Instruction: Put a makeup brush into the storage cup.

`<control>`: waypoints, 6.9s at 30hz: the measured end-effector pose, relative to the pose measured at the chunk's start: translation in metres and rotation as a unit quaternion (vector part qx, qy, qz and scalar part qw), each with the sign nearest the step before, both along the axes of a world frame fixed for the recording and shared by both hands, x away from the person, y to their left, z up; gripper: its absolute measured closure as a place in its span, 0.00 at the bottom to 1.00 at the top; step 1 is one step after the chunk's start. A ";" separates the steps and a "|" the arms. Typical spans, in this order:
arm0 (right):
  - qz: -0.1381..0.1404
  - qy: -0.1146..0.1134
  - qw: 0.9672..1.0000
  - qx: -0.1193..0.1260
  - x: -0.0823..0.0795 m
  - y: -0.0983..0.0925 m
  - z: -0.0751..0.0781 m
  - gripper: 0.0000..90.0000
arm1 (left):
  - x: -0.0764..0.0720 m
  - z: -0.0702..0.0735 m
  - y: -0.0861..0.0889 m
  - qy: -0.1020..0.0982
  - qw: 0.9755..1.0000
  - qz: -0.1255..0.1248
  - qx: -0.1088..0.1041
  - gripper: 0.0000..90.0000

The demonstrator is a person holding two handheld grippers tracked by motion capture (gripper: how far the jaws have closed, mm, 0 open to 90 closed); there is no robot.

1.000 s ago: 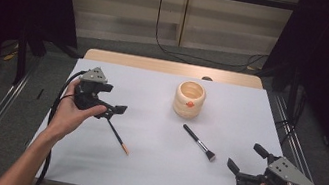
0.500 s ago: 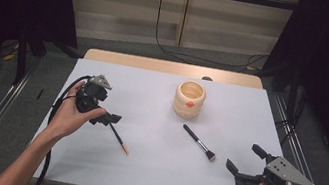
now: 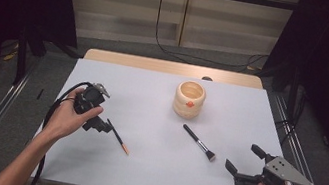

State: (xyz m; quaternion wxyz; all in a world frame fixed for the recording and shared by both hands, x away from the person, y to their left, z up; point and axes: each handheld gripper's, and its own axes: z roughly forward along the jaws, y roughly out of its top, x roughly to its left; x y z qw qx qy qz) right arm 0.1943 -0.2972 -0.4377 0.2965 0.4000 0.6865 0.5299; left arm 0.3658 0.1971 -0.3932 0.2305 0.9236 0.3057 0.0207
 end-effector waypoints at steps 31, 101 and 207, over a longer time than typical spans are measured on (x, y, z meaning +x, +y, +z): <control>0.011 0.005 1.000 -0.004 0.001 0.001 -0.001 0.00 | 0.003 -0.016 -0.018 -0.016 0.987 -0.160 -0.001 0.04; 0.020 0.008 1.000 -0.008 0.002 0.001 -0.002 0.00 | 0.007 -0.051 -0.072 0.023 0.930 -0.331 0.156 0.65; 0.018 0.012 1.000 -0.007 0.001 0.001 -0.002 0.00 | -0.008 -0.011 -0.028 -0.058 0.980 -0.061 -0.181 0.93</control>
